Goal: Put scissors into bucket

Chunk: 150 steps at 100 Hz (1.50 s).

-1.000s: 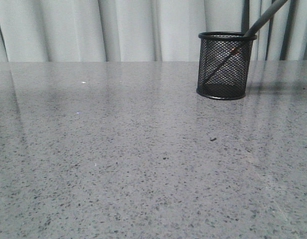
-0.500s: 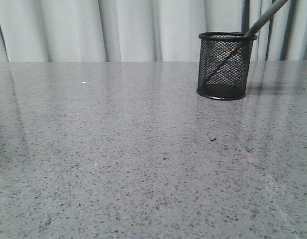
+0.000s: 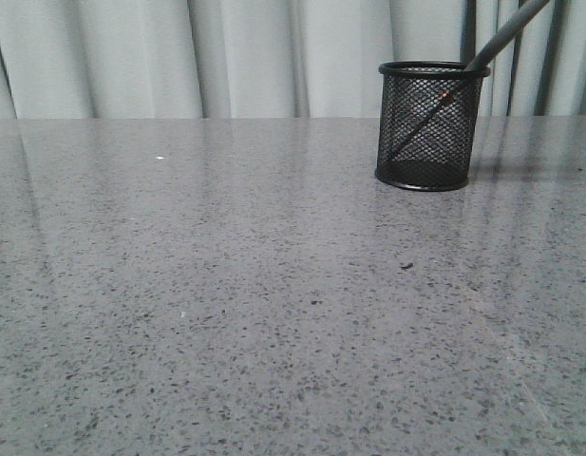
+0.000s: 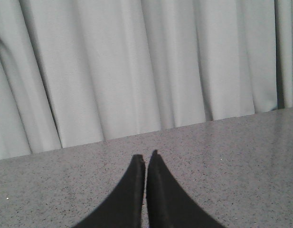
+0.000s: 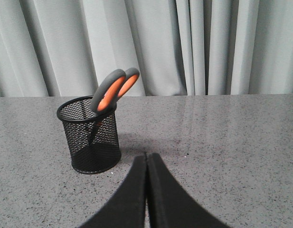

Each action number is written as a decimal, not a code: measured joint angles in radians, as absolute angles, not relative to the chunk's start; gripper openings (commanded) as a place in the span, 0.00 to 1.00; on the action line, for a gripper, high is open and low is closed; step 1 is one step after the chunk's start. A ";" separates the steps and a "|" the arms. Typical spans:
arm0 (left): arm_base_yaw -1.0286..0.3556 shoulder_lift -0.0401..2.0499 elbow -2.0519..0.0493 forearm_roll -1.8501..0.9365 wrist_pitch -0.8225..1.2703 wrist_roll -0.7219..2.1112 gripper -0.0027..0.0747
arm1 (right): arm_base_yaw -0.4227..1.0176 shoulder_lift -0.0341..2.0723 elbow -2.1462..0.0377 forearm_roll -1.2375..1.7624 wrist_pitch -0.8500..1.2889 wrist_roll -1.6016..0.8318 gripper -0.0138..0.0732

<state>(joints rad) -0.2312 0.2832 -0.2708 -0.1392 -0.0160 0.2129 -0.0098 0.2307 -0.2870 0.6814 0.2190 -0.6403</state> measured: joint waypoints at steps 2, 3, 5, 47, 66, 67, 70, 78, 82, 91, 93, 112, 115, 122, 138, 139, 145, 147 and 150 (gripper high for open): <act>-0.231 0.283 -0.271 -0.140 -0.018 0.213 0.01 | -0.010 0.231 -0.287 0.681 0.219 -0.640 0.10; -0.231 0.283 -0.271 -0.140 -0.018 0.213 0.01 | -0.010 0.231 -0.287 0.681 0.219 -0.640 0.10; -0.231 0.283 -0.271 -0.140 -0.018 0.213 0.01 | -0.010 0.231 -0.287 0.681 0.219 -0.640 0.10; -0.231 0.283 -0.271 -0.141 -0.021 0.213 0.01 | -0.010 0.231 -0.287 0.683 0.219 -0.643 0.10; -0.231 0.283 -0.271 -0.141 -0.021 0.213 0.01 | -0.010 0.231 -0.287 0.685 0.219 -0.643 0.10; -0.231 0.283 -0.271 -0.141 -0.021 0.213 0.01 | -0.010 0.231 -0.287 0.685 0.219 -0.643 0.10; -0.231 0.283 -0.271 -0.141 -0.021 0.213 0.01 | -0.010 0.231 -0.287 0.685 0.219 -0.643 0.10; -0.231 0.277 -0.265 -0.141 -0.021 0.213 0.01 | -0.010 0.231 -0.287 0.685 0.219 -0.643 0.10; -0.231 0.267 -0.259 -0.141 -0.018 0.213 0.01 | -0.010 0.231 -0.287 0.685 0.219 -0.643 0.10; -0.212 0.227 -0.233 -0.138 0.008 0.196 0.01 | -0.010 0.231 -0.287 0.685 0.219 -0.643 0.10; -0.202 0.219 -0.224 -0.131 0.014 0.189 0.01 | -0.010 0.231 -0.287 0.685 0.219 -0.643 0.10; -0.085 0.083 -0.101 -0.067 0.049 0.073 0.01 | -0.010 0.231 -0.287 0.685 0.218 -0.644 0.10; -0.071 0.061 -0.079 -0.062 0.053 0.064 0.01 | -0.010 0.231 -0.287 0.685 0.218 -0.644 0.10; -0.041 0.012 -0.043 -0.055 0.079 0.054 0.01 | -0.010 0.231 -0.287 0.685 0.218 -0.644 0.10; 0.004 -0.003 -0.002 -0.034 0.133 0.047 0.01 | -0.010 0.231 -0.285 0.685 0.217 -0.644 0.10; 0.006 -0.003 -0.002 -0.034 0.128 0.047 0.01 | -0.010 0.231 -0.285 0.685 0.217 -0.644 0.10; 0.008 -0.003 -0.002 -0.022 0.122 0.047 0.01 | -0.010 0.231 -0.285 0.685 0.217 -0.644 0.10; 0.009 -0.003 -0.002 -0.020 0.122 0.047 0.01 | -0.010 0.231 -0.285 0.685 0.217 -0.644 0.10; 0.009 -0.003 -0.002 -0.018 0.122 0.047 0.01 | -0.010 0.231 -0.285 0.685 0.217 -0.644 0.10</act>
